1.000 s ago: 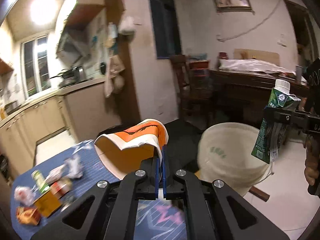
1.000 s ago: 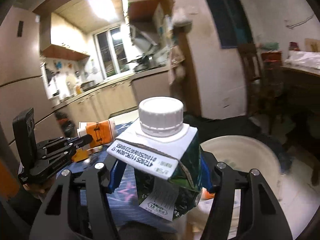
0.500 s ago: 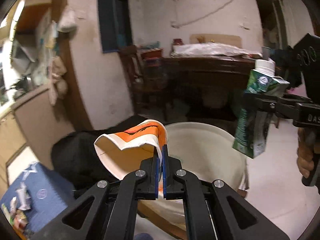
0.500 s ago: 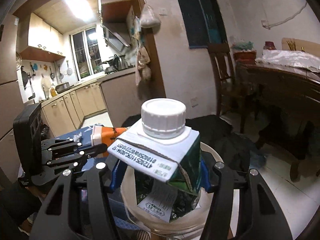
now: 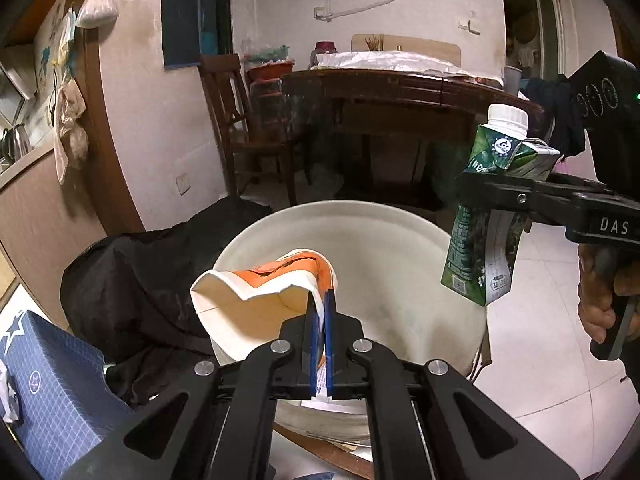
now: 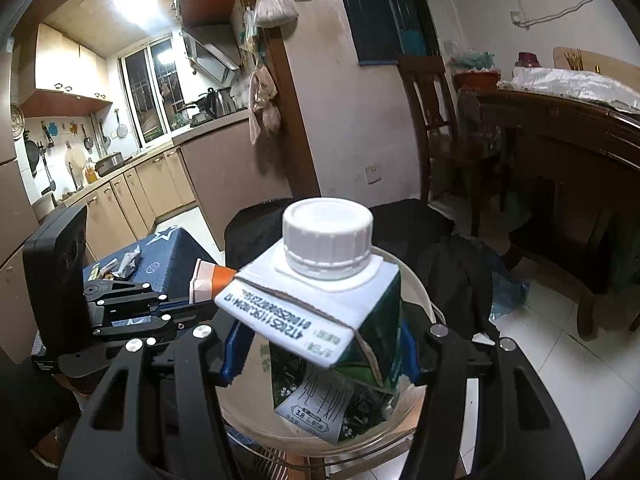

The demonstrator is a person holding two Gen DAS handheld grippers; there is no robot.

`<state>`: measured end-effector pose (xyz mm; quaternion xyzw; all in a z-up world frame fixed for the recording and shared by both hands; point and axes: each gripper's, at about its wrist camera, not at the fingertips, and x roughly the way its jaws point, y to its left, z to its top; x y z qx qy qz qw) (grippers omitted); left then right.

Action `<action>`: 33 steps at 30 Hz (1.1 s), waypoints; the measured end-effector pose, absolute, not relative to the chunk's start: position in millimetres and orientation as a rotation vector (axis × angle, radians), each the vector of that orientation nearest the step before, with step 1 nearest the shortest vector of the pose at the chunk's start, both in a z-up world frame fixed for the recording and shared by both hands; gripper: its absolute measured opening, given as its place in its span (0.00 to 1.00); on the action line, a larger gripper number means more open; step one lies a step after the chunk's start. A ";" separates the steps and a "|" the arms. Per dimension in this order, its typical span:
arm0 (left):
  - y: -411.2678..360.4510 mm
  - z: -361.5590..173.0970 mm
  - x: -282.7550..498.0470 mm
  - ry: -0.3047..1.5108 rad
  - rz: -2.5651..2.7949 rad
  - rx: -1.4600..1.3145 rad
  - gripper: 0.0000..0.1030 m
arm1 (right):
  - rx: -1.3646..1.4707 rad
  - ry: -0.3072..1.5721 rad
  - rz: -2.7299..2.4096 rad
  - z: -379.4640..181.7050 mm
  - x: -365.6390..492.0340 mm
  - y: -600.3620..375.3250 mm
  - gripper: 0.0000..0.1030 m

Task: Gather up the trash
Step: 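Carry both items over the white bucket and open both grippers, then return both tools to the table toward the remaining boxes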

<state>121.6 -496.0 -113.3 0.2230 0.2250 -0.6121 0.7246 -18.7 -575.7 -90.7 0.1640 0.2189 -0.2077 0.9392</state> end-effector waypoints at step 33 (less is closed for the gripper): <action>-501.1 -99.0 118.9 0.485 -1.312 0.483 0.26 | 0.378 0.503 -0.416 -99.0 -10.7 -597.4 0.61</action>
